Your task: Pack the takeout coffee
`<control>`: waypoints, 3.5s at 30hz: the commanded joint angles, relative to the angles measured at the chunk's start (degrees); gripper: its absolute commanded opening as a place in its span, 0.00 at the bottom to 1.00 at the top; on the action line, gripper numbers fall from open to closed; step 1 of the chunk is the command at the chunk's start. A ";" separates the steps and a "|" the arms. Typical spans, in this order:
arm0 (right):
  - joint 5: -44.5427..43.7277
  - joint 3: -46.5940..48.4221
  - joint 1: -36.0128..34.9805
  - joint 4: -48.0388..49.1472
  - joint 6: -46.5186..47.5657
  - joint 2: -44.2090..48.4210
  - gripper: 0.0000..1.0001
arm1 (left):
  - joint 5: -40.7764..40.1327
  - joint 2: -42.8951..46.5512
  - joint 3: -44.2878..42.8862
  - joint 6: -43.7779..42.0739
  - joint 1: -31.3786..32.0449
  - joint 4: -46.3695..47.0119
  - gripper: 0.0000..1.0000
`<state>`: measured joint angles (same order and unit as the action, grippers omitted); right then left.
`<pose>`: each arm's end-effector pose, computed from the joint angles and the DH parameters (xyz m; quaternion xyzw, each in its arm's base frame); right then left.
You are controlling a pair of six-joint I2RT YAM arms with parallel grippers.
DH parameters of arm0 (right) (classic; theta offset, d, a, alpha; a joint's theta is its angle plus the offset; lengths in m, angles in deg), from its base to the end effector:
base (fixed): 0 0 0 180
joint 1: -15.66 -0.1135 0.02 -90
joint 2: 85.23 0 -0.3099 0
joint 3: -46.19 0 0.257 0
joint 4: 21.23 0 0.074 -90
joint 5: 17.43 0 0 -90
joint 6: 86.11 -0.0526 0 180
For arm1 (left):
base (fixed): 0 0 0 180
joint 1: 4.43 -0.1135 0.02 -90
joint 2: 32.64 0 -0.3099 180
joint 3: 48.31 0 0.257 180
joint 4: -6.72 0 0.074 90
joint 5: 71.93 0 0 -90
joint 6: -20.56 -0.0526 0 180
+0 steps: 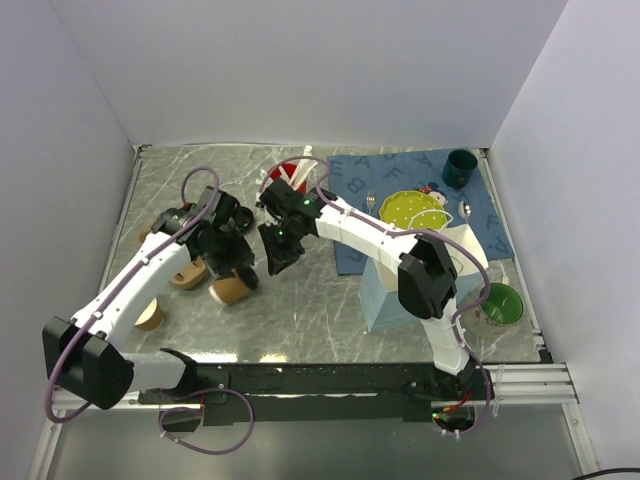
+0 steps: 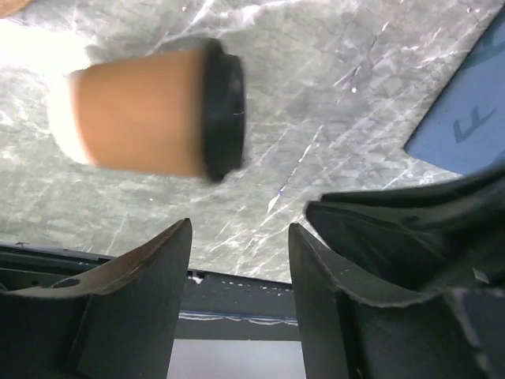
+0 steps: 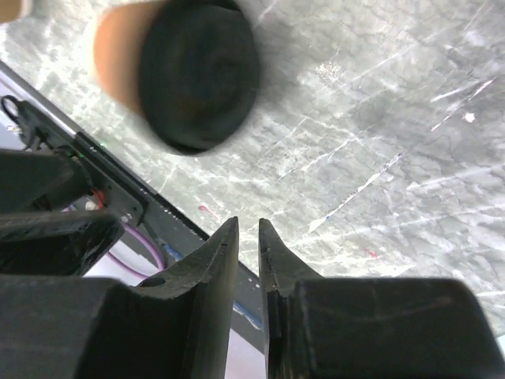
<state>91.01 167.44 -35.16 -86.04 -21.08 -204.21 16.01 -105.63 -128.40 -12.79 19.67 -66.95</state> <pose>0.2929 0.3858 0.2848 -0.2515 0.9261 0.2667 0.0893 0.2150 -0.0941 0.3255 -0.2779 0.9388 -0.1181 0.1661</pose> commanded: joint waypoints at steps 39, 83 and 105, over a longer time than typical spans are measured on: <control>-6.84 -0.42 2.40 -0.90 8.18 19.13 0.25 | -13.85 -17.72 -3.82 -0.22 -2.92 -1.11 0.65; -8.15 -14.85 -18.16 21.77 -23.00 4.82 0.61 | -16.74 -15.61 -11.29 -11.99 -16.80 2.76 1.00; -18.35 -9.57 -19.14 12.65 -17.66 9.02 0.19 | -12.35 -12.88 -10.76 -14.02 -17.51 5.40 0.99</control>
<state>76.45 154.43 -55.32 -69.51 -43.90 -200.86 1.60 -122.02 -138.87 -27.26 2.49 -63.51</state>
